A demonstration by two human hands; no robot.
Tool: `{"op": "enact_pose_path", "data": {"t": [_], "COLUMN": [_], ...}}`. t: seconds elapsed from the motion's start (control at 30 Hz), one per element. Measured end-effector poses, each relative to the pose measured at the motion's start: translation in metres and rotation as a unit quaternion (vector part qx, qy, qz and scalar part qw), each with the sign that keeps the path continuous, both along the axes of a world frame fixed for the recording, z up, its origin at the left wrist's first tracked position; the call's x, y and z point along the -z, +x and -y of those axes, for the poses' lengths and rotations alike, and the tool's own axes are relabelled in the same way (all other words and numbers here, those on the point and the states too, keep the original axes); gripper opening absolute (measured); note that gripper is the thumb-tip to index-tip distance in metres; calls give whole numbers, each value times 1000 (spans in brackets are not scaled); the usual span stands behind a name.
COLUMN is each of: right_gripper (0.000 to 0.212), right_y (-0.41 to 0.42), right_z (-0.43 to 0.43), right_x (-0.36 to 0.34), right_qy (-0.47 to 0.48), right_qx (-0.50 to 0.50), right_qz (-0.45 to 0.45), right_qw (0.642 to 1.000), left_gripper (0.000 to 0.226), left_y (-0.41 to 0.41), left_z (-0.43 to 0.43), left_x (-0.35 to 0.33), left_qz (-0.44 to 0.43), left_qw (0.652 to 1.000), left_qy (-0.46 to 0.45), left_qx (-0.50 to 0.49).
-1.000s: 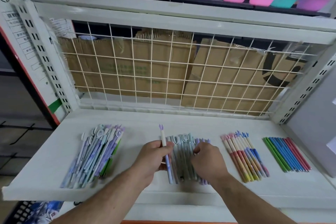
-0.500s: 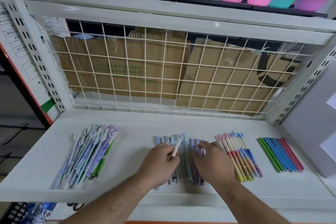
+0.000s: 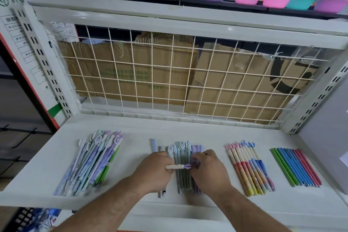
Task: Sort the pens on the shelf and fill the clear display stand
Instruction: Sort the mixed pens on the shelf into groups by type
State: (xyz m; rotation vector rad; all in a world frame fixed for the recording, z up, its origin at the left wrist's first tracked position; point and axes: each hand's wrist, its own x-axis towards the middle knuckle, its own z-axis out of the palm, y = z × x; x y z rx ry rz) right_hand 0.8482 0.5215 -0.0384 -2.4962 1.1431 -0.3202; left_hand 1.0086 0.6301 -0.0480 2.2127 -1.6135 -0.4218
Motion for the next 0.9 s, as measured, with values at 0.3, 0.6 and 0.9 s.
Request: {"op": "enact_pose_path", "data": {"t": [0.3,0.6,0.9], "right_gripper": [22,27,22], "right_y": [20,21,18], "right_z": [-9,-12,-16], "right_x": [7,8,-3], "right_qy": [-3,-15,-28], "right_qx": [-7,-5,9], "right_qz": [1,5,34], "right_qw": [1000,1000,999], "left_gripper": [34,21,19], "left_y": [28,35,22], "left_z": [-16,-17,-22], "left_x": [5,5,-14], "left_qz": [2,-19,-119], "left_qw": [1000,999,981], "left_qy": [10,-44,-127], "left_qx": [7,10,-90]}}
